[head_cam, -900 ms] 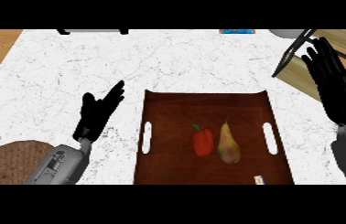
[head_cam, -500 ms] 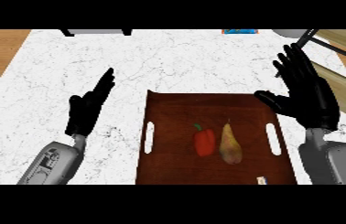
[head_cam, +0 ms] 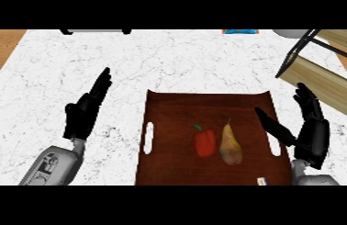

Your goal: Pick the bell pepper from the tray and place it in the tiered shelf

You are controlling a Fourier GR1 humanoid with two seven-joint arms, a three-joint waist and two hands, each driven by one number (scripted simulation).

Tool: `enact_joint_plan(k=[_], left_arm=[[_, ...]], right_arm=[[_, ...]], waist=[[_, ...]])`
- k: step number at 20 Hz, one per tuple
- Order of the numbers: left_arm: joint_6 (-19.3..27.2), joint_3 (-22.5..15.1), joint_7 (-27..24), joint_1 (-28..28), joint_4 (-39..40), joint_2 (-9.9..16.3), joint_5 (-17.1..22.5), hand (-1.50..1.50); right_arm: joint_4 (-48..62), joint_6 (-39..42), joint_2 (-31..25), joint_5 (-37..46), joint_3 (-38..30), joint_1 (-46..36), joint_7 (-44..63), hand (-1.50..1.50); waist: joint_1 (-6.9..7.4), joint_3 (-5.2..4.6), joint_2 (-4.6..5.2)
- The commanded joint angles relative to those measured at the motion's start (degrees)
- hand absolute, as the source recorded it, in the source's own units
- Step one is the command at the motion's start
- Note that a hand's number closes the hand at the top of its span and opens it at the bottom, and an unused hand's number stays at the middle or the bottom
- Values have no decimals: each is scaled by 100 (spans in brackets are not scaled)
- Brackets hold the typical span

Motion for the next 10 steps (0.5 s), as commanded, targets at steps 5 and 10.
enact_joint_plan(k=[5, 10], left_arm=[[44, -151, -16, 404, -479, -112, -305, 0], [-24, -25, -107, 340, -284, -196, -244, 0]], right_arm=[[-776, 1057, -244, -335, 385, 676, -278, -150], [-1650, 1080, -884, 966, 1284, 547, 1479, -150]], waist=[[59, 2, -11], [68, -10, -8]])
